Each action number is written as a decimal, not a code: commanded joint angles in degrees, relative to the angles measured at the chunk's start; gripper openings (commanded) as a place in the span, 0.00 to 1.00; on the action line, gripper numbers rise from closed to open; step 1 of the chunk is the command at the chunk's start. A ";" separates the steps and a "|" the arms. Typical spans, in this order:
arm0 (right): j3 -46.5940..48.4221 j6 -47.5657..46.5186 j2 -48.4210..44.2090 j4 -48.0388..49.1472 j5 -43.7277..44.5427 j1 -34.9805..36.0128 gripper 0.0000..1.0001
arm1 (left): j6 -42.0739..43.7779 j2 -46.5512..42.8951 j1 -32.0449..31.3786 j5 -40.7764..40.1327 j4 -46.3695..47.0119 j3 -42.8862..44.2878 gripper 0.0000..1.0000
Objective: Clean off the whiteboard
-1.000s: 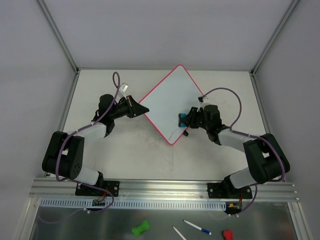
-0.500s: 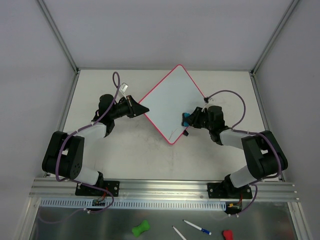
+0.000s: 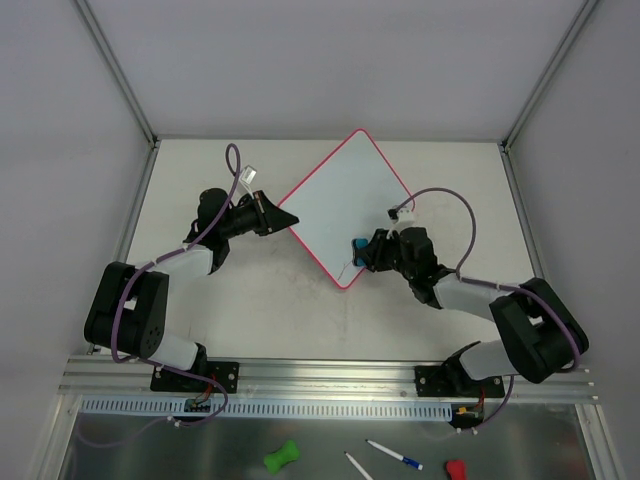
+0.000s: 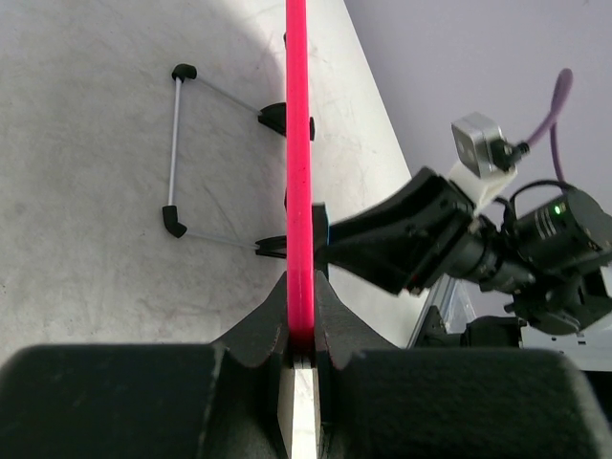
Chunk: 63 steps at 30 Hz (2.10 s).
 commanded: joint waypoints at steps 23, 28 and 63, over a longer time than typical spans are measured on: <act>4.79 -16.19 1.91 -8.84 5.18 17.50 0.01 | -0.70 0.19 -2.33 0.58 -3.95 1.66 0.00; 4.08 -16.28 1.65 -6.90 5.70 19.96 0.00 | -0.70 0.37 -2.42 0.58 -3.87 1.84 0.00; 11.91 -15.03 2.00 -13.94 19.09 14.08 0.00 | -0.52 0.10 -2.42 0.23 -5.36 1.93 0.00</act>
